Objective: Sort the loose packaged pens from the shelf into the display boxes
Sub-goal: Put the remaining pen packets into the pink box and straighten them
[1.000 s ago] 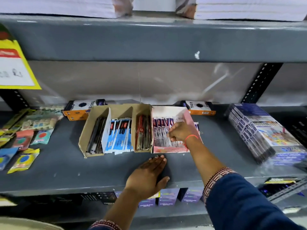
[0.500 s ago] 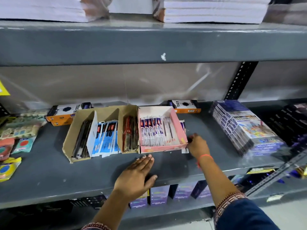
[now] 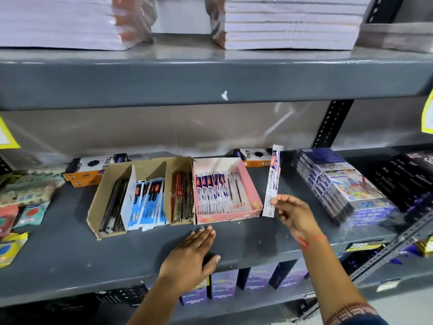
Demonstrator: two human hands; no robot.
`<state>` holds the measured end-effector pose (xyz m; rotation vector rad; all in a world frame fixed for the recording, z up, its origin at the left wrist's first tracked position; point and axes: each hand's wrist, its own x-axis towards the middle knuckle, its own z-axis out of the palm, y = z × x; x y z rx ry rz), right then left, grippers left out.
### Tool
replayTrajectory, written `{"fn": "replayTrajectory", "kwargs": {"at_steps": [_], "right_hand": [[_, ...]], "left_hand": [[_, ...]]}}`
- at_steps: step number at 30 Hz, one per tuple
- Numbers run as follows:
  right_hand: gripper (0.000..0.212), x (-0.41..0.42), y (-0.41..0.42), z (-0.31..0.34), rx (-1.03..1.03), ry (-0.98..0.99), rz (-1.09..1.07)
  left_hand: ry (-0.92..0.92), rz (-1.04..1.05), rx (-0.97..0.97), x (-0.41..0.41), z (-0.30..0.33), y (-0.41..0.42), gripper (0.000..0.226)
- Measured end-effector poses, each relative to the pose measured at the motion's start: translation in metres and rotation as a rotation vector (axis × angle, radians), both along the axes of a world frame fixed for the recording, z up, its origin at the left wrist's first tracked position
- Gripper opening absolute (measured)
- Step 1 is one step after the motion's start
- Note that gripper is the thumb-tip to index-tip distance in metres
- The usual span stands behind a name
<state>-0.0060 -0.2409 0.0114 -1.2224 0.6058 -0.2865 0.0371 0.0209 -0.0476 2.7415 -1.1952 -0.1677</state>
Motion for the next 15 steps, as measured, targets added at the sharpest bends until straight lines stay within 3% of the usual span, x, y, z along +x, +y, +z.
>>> {"fn": "replayTrajectory", "kwargs": {"at_steps": [3,8,15], "right_hand": [[0.025,-0.008,0.01,0.007,-0.005,-0.066,0.071],[0.021,-0.003,0.019,0.012,-0.034,-0.037,0.148],[0.023,0.032,0.045,0.031,-0.135,0.04,0.258]], "left_hand": [[-0.016,-0.014,-0.009,0.001,-0.003,0.001,0.104],[-0.019,-0.013,-0.007,0.0,-0.001,0.0,0.114],[-0.015,-0.023,-0.041,0.001,-0.001,0.0,0.106]]}}
